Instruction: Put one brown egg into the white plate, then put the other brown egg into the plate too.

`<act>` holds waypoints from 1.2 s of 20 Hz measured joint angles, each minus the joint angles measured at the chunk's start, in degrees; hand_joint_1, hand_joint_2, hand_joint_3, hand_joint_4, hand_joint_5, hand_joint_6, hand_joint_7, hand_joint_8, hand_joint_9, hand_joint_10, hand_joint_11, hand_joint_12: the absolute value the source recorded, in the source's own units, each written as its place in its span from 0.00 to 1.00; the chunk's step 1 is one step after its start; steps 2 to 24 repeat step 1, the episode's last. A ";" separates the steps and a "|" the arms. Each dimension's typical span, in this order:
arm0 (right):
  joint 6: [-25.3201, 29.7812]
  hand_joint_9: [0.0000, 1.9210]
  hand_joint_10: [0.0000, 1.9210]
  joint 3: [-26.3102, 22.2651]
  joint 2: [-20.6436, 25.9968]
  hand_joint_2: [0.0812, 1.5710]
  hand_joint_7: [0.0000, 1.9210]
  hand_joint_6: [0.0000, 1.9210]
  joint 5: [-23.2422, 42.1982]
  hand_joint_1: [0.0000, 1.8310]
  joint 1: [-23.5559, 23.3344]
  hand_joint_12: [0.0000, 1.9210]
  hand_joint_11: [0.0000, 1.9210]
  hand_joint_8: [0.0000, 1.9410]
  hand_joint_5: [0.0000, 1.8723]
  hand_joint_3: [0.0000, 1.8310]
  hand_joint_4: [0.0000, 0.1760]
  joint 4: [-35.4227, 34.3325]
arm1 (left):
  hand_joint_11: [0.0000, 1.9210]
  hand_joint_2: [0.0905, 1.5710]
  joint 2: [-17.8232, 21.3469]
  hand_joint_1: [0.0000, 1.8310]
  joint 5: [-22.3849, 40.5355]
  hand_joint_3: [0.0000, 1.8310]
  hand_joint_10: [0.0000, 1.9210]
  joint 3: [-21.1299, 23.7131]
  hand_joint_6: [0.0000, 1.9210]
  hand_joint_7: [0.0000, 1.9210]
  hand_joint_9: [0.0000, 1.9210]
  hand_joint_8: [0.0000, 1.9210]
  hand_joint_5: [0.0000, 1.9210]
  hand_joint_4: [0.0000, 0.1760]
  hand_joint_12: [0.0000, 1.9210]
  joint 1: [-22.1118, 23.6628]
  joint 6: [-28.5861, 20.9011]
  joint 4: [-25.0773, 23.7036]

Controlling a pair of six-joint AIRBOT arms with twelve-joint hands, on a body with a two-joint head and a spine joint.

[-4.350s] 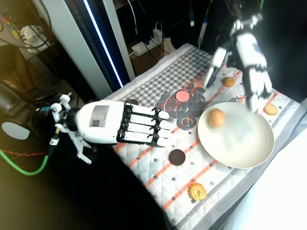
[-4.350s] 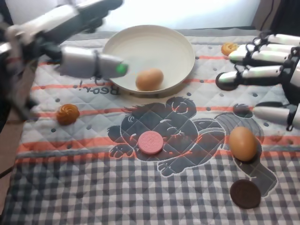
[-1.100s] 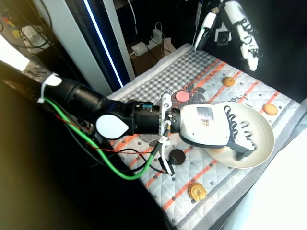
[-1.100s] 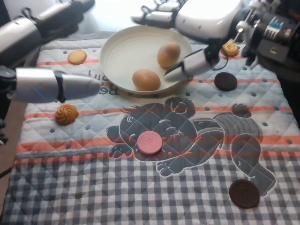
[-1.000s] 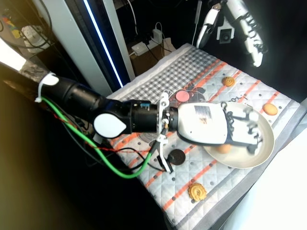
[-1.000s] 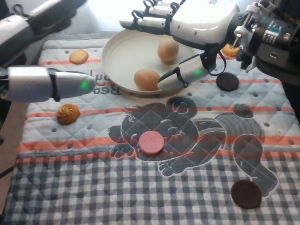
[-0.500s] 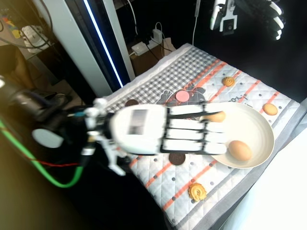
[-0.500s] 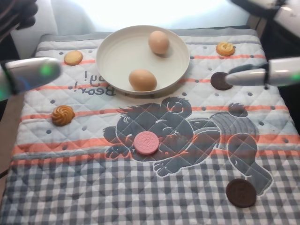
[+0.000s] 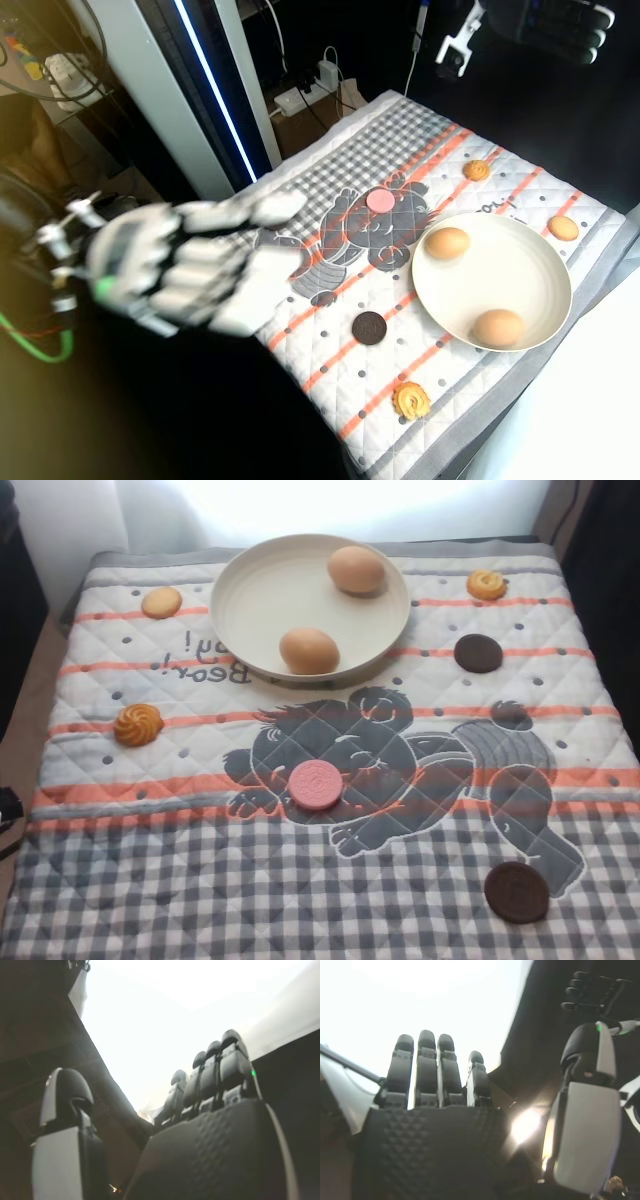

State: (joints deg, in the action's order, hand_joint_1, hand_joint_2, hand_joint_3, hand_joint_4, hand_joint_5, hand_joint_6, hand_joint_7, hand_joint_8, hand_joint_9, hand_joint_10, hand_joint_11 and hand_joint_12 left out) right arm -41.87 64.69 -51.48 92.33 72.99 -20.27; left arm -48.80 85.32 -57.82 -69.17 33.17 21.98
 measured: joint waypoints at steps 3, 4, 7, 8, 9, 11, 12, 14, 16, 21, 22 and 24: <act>0.02 0.10 0.00 -0.02 0.42 0.55 0.11 0.00 1.38 0.33 -0.57 0.04 0.05 0.00 0.05 0.00 0.99 1.05 | 0.00 0.56 0.02 0.37 1.62 0.00 0.00 0.11 0.00 0.02 0.06 0.00 0.00 0.91 0.18 -0.09 -0.26 -0.83; 0.02 0.10 0.00 -0.02 0.42 0.55 0.11 0.00 1.38 0.33 -0.57 0.04 0.05 0.00 0.05 0.00 0.99 1.05 | 0.00 0.56 0.02 0.37 1.62 0.00 0.00 0.11 0.00 0.02 0.06 0.00 0.00 0.91 0.18 -0.09 -0.26 -0.83; 0.02 0.10 0.00 -0.02 0.42 0.55 0.11 0.00 1.38 0.33 -0.57 0.04 0.05 0.00 0.05 0.00 0.99 1.05 | 0.00 0.56 0.02 0.37 1.62 0.00 0.00 0.11 0.00 0.02 0.06 0.00 0.00 0.91 0.18 -0.09 -0.26 -0.83; 0.02 0.10 0.00 -0.02 0.42 0.55 0.11 0.00 1.38 0.33 -0.57 0.04 0.05 0.00 0.05 0.00 0.99 1.05 | 0.00 0.56 0.02 0.37 1.62 0.00 0.00 0.11 0.00 0.02 0.06 0.00 0.00 0.91 0.18 -0.09 -0.26 -0.83; 0.02 0.10 0.00 -0.02 0.42 0.55 0.11 0.00 1.38 0.33 -0.57 0.04 0.05 0.00 0.05 0.00 0.99 1.05 | 0.00 0.56 0.02 0.37 1.62 0.00 0.00 0.11 0.00 0.02 0.06 0.00 0.00 0.91 0.18 -0.09 -0.26 -0.83; 0.02 0.10 0.00 -0.02 0.42 0.55 0.11 0.00 1.38 0.33 -0.57 0.04 0.05 0.00 0.05 0.00 0.99 1.05 | 0.00 0.56 0.02 0.37 1.62 0.00 0.00 0.11 0.00 0.02 0.06 0.00 0.00 0.91 0.18 -0.09 -0.26 -0.83; 0.02 0.10 0.00 -0.02 0.42 0.55 0.11 0.00 1.38 0.33 -0.57 0.04 0.05 0.00 0.05 0.00 0.99 1.05 | 0.00 0.56 0.02 0.37 1.62 0.00 0.00 0.11 0.00 0.02 0.06 0.00 0.00 0.91 0.18 -0.09 -0.26 -0.83; 0.02 0.10 0.00 -0.02 0.42 0.55 0.11 0.00 1.38 0.33 -0.57 0.04 0.05 0.00 0.05 0.00 0.99 1.05 | 0.00 0.56 0.02 0.37 1.62 0.00 0.00 0.11 0.00 0.02 0.06 0.00 0.00 0.91 0.18 -0.09 -0.26 -0.83; 0.02 0.10 0.00 -0.02 0.42 0.55 0.11 0.00 1.38 0.33 -0.57 0.04 0.05 0.00 0.05 0.00 0.99 1.05 | 0.00 0.56 0.02 0.37 1.62 0.00 0.00 0.11 0.00 0.02 0.06 0.00 0.00 0.91 0.18 -0.09 -0.26 -0.83; 0.02 0.10 0.00 -0.02 0.42 0.55 0.11 0.00 1.38 0.33 -0.57 0.04 0.05 0.00 0.05 0.00 0.99 1.05 | 0.00 0.56 0.02 0.37 1.62 0.00 0.00 0.11 0.00 0.02 0.06 0.00 0.00 0.91 0.18 -0.09 -0.26 -0.83; 0.02 0.10 0.00 -0.02 0.42 0.55 0.11 0.00 1.38 0.33 -0.57 0.04 0.05 0.00 0.05 0.00 0.99 1.05 | 0.00 0.56 0.02 0.37 1.62 0.00 0.00 0.11 0.00 0.02 0.06 0.00 0.00 0.91 0.18 -0.09 -0.26 -0.83; 0.02 0.10 0.00 -0.02 0.42 0.55 0.11 0.00 1.38 0.33 -0.57 0.04 0.05 0.00 0.05 0.00 0.99 1.05 | 0.00 0.56 0.02 0.37 1.62 0.00 0.00 0.11 0.00 0.02 0.06 0.00 0.00 0.91 0.18 -0.09 -0.26 -0.83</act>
